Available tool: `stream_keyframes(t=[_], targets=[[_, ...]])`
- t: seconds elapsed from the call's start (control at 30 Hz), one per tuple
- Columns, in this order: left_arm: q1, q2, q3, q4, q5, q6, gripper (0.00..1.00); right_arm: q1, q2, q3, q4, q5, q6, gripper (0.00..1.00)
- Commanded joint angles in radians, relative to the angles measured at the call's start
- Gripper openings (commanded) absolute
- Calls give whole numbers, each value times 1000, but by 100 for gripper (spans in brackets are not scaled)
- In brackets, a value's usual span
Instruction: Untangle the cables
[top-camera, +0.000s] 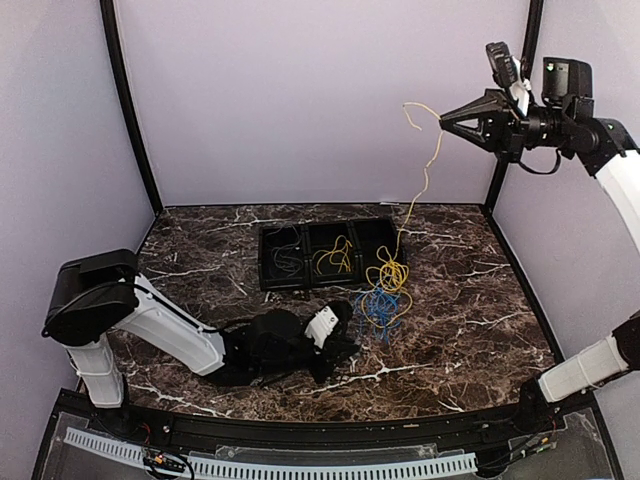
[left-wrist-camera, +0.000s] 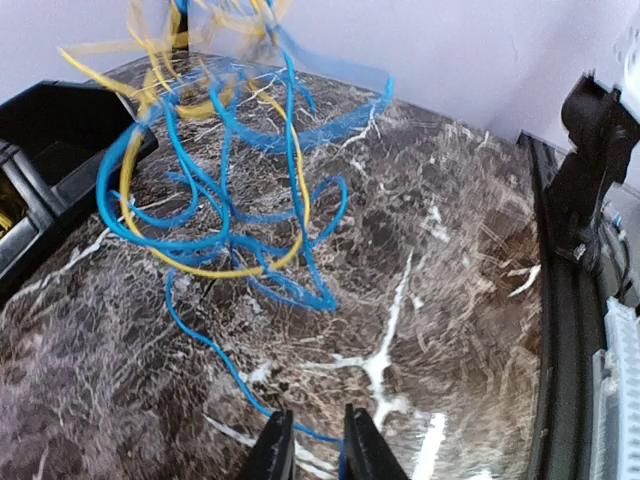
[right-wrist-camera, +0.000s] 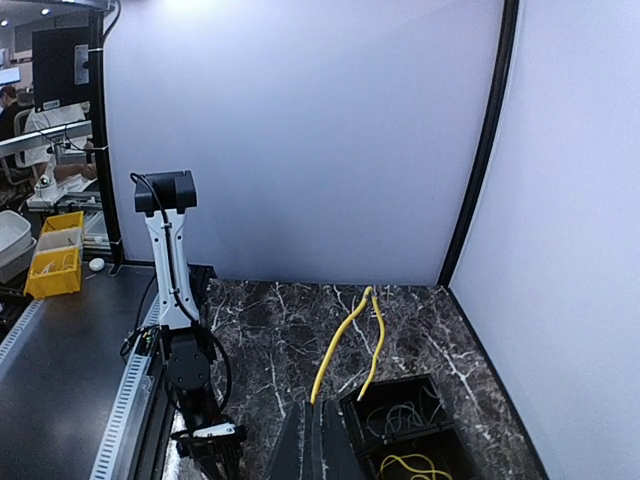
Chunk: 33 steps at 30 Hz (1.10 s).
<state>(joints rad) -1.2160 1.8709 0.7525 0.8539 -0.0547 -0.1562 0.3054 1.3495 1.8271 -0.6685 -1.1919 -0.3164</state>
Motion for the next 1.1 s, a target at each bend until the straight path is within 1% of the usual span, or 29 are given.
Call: stream_keyframes(t=[0.0, 0.03, 0.07, 0.1, 0.13, 0.2, 0.3, 0.4, 0.47, 0.6, 0.67, 0.73, 0.77, 0.8, 0.83, 0.9, 0.93, 0.97, 1.03, 1.07], targets=[[-32, -177, -53, -37, -51, -7, 25, 3, -70, -223, 171, 43, 77, 0], [-38, -218, -51, -59, -58, -3, 31, 5, -75, -262, 171, 43, 78, 0], [-41, -238, -48, -68, -78, 0, 35, 8, -82, -292, 177, 45, 79, 0], [-44, -275, -42, -76, -89, 1, 41, 11, -92, -326, 187, 51, 81, 0], [-44, -291, -38, -76, -112, 6, 43, 14, -100, -352, 192, 55, 84, 0], [-45, -326, -22, -68, -142, 32, 52, 24, -107, -389, 182, 63, 79, 0], [-45, -319, 43, -49, -156, 100, 56, 45, -112, -416, 158, 68, 68, 0], [-44, -238, 164, -60, -148, 195, 60, 67, -118, -431, 165, 67, 80, 0], [-40, -173, 242, -65, -142, 228, 61, 75, -117, -433, 173, 62, 90, 0], [-14, -44, 402, -121, -110, 209, 61, 87, -114, -427, 181, 50, 109, 0], [0, 4, 462, -152, -104, 188, 59, 90, -116, -425, 177, 51, 111, 0], [16, 33, 493, -157, -94, 165, 50, 90, -116, -424, 170, 52, 108, 0], [22, 42, 497, -152, -73, 129, 39, 92, -117, -424, 167, 51, 106, 0], [33, 45, 496, -142, -64, 113, 34, 92, -117, -426, 165, 54, 103, 0], [38, 45, 488, -137, -52, 85, 24, 92, -119, -428, 163, 57, 99, 0], [45, 37, 467, -118, -49, 64, 14, 92, -121, -436, 164, 66, 93, 0], [45, 33, 460, -106, -47, 58, 11, 92, -121, -441, 167, 69, 91, 0], [45, 23, 441, -93, -50, 49, 6, 92, -121, -448, 174, 70, 90, 0], [46, 7, 414, -77, -61, 38, 1, 92, -120, -465, 186, 75, 90, 0], [46, -2, 405, -72, -69, 33, 0, 92, -119, -476, 195, 87, 89, 0]])
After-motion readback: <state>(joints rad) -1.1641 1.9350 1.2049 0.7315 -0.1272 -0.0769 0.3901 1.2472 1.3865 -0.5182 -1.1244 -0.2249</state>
